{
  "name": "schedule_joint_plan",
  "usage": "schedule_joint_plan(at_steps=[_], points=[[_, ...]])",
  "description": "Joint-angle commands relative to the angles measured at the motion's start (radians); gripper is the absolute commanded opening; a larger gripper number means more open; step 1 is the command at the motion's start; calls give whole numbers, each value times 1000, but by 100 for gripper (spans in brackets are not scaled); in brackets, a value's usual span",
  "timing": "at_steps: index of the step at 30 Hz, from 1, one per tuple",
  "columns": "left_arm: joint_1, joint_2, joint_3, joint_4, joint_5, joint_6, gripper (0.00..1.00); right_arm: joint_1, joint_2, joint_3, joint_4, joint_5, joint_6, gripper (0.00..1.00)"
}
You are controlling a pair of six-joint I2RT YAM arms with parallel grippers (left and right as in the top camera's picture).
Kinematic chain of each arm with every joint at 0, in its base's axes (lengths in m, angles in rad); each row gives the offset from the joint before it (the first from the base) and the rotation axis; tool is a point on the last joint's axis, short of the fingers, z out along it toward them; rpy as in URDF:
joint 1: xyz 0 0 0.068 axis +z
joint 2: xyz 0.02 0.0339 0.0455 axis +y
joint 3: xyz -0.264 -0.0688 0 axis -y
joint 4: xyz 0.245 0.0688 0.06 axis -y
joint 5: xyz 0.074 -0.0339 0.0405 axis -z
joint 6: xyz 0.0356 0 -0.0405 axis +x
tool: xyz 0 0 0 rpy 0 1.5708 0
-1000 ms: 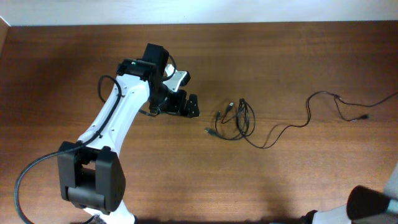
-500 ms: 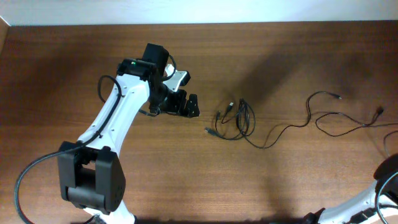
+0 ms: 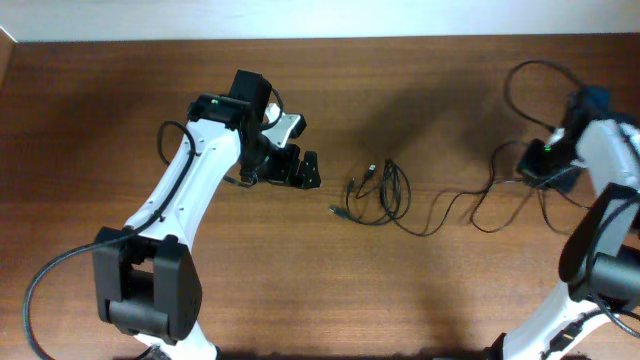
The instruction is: Untangle cables
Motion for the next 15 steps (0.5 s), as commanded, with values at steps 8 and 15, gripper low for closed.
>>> schedule_joint_plan(at_steps=[8,15], points=[[0,-6,0,-1,11,16,99,382,-3,-238,344,-240,-24,4],[0,-6,0,-1,11,16,99,686,-3,-238,452,-322,176,4]])
